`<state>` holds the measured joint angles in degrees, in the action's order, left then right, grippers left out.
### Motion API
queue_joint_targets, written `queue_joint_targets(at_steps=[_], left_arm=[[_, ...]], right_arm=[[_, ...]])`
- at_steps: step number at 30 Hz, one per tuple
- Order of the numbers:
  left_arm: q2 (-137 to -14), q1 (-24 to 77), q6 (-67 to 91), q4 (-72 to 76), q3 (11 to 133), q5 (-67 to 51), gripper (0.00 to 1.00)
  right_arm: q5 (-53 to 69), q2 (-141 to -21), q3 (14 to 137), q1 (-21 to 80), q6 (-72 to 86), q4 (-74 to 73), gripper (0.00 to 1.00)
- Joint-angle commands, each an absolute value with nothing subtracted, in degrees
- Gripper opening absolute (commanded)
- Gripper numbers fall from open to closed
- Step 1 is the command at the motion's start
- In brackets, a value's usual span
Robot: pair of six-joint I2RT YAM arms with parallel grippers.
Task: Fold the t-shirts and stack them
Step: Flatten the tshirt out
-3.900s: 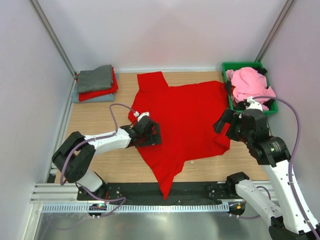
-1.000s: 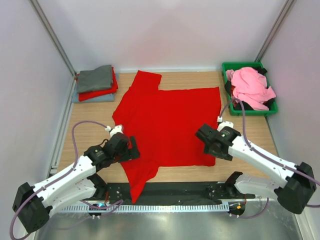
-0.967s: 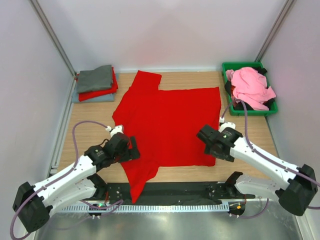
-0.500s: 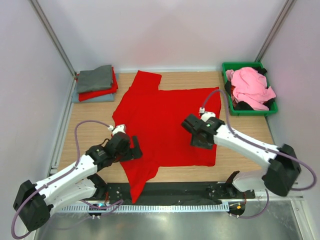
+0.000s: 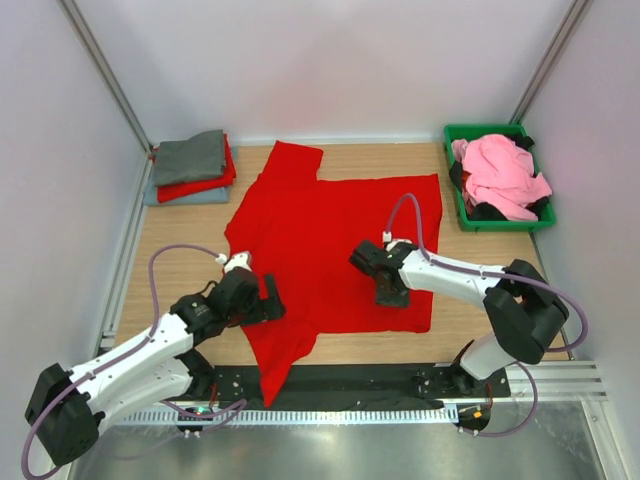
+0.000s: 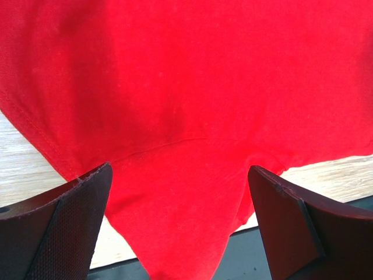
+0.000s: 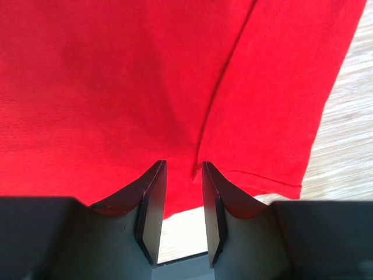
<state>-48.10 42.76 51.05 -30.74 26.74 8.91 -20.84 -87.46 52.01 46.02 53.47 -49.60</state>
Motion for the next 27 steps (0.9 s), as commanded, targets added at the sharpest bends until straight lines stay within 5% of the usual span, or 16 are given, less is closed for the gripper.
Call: queue_joint_targets(at_steps=[1, 10, 17, 27], left_arm=[[-47.29, 42.89, 51.94, -28.57, 26.11, 8.61, 1.00], [-46.76, 42.98, 52.29, -28.30, 25.40, 8.61, 1.00], [-47.20, 42.98, 52.38, -28.30, 24.79, 9.14, 1.00], [-49.66, 42.98, 53.44, -27.51, 23.56, 11.60, 1.00]], right_arm=[[-21.80, -87.45, 50.72, 46.14, 53.61, -47.90, 0.37], [-21.00, -86.57, 45.89, 46.14, 54.58, -45.53, 0.35], [-20.83, -84.47, 42.89, 46.14, 55.37, -44.38, 0.22], [-21.71, -78.93, 41.14, 46.14, 55.90, -47.20, 0.27]])
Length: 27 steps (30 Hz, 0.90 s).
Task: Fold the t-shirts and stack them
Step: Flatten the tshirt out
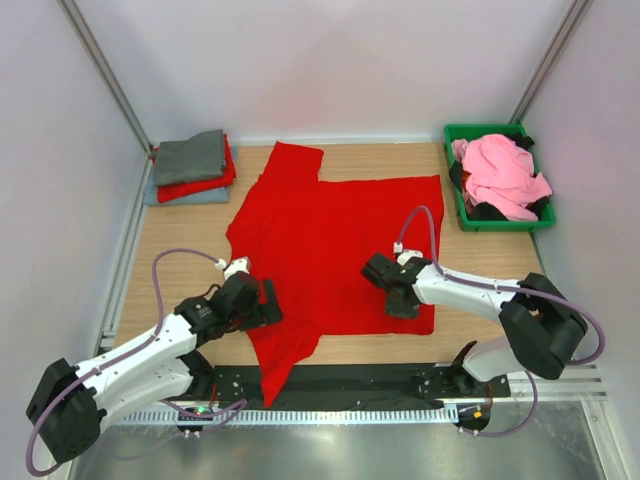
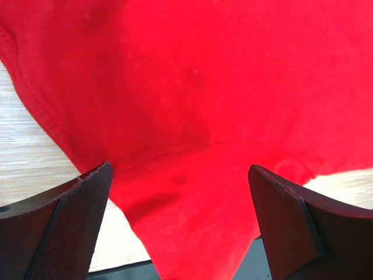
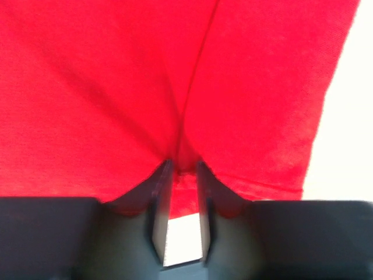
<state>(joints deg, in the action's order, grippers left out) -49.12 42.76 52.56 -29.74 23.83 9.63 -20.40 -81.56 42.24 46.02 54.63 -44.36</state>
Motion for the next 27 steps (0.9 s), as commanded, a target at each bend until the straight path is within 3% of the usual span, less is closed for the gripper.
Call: queue_joint_targets(at_steps=[1, 8, 15, 18, 23, 27], left_arm=[[-50.01, 42.98, 53.44, -27.60, 23.55, 11.78, 1.00], [-51.68, 42.89, 53.88, -28.04, 23.82, 13.71, 1.00], [-51.94, 42.89, 54.40, -28.04, 23.73, 14.41, 1.00], [-51.77, 42.98, 54.40, -27.95, 23.56, 14.41, 1.00], [-51.50, 42.89, 54.49, -28.21, 23.55, 14.41, 1.00], [-50.98, 42.98, 54.76, -29.18, 23.91, 14.59, 1.00]], right_arm=[[-21.62, -78.32, 40.78, 46.14, 56.07, -47.37, 0.32], [-21.71, -74.36, 39.20, 46.14, 56.16, -48.25, 0.36], [-21.01, -73.57, 36.92, 46.14, 55.64, -46.59, 0.31], [-20.39, -73.92, 36.56, 46.14, 55.20, -45.00, 0.26], [-20.91, -74.01, 37.09, 46.14, 55.02, -44.56, 0.03], [-27.13, -70.32, 38.67, 46.14, 58.44, -49.56, 0.01]])
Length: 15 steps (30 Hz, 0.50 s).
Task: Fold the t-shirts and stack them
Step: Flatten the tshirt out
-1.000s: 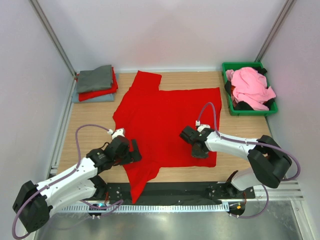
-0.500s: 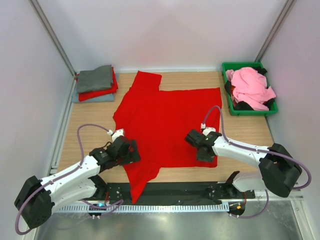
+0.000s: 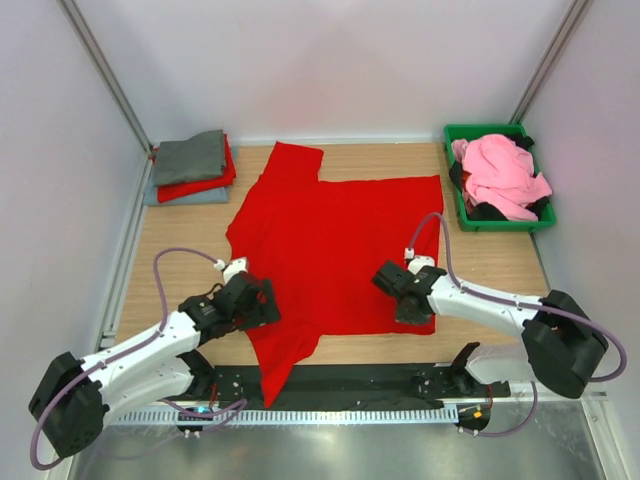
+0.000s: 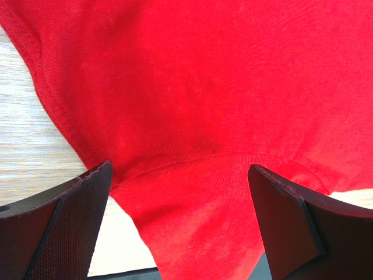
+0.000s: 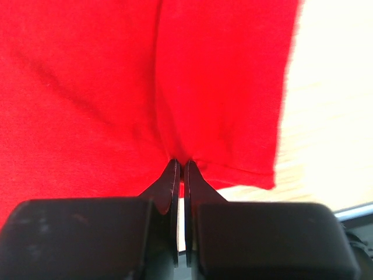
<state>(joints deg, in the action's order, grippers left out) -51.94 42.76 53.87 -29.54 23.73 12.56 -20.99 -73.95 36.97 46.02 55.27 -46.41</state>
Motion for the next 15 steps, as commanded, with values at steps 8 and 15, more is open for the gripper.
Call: queue_joint_targets(at_steps=[8, 15], left_arm=[[-50.01, 42.89, 55.28, -30.76, 25.75, 14.85, 1.00], [-51.41, 42.98, 54.94, -30.67, 27.24, 12.83, 1.00]], right_arm=[[-34.44, -54.15, 38.84, 44.21, 71.16, -61.33, 0.01], [-39.72, -43.69, 41.48, 42.89, 83.56, -74.96, 0.01]])
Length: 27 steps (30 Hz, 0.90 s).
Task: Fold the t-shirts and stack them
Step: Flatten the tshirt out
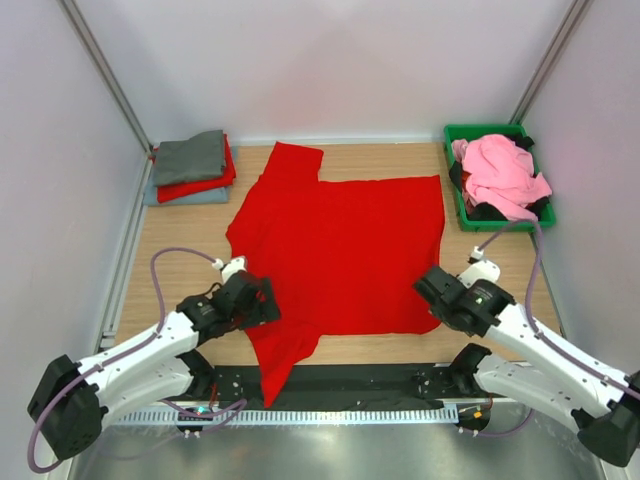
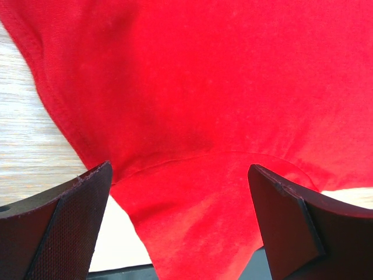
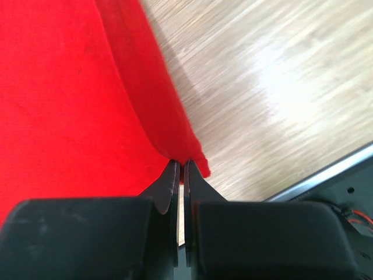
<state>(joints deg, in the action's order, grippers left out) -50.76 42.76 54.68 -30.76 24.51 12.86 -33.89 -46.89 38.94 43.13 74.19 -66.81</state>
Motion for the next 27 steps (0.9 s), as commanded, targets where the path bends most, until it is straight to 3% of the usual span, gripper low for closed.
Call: queue_joint_targets(at_steps=[1, 7, 8, 10, 12, 13, 17, 23, 27], left_arm=[[-51.85, 42.89, 54.76, -30.59, 27.59, 12.14, 1.00], [-53.88, 42.89, 53.09, -30.76, 29.18, 10.20, 1.00], [-53.88, 42.89, 53.00, -30.76, 29.18, 9.93, 1.00], [-53.70, 42.98, 52.74, -30.85, 29.53, 9.58, 1.00], [-53.09, 42.89, 52.56, -31.72, 29.88, 9.58, 1.00], [-52.82, 42.89, 52.47, -31.73, 30.06, 9.58, 1.00], [-51.42, 42.89, 52.38, -33.39, 30.85, 9.58, 1.00], [-51.06, 42.89, 52.38, -34.45, 32.43, 9.14, 1.00], [-52.20, 42.89, 52.47, -34.63, 32.52, 9.31, 1.00]], right_arm=[[-39.81, -40.81, 41.48, 42.80, 84.37, -76.62, 0.01], [-39.37, -33.41, 41.66, 42.89, 85.60, -77.78, 0.04], [-39.46, -31.92, 42.36, 42.89, 86.13, -78.31, 0.17], [-39.99, -30.51, 43.32, 42.89, 88.05, -80.06, 0.29], [-40.95, -27.61, 45.17, 42.89, 89.29, -82.08, 0.47], [-41.22, -27.60, 45.78, 42.89, 89.73, -82.79, 0.47], [-43.85, -24.27, 50.09, 42.89, 91.15, -86.40, 0.62], [-40.79, -24.16, 50.63, 42.89, 80.20, -78.77, 0.65], [-33.06, -37.58, 48.61, 42.89, 71.92, -66.04, 0.60]])
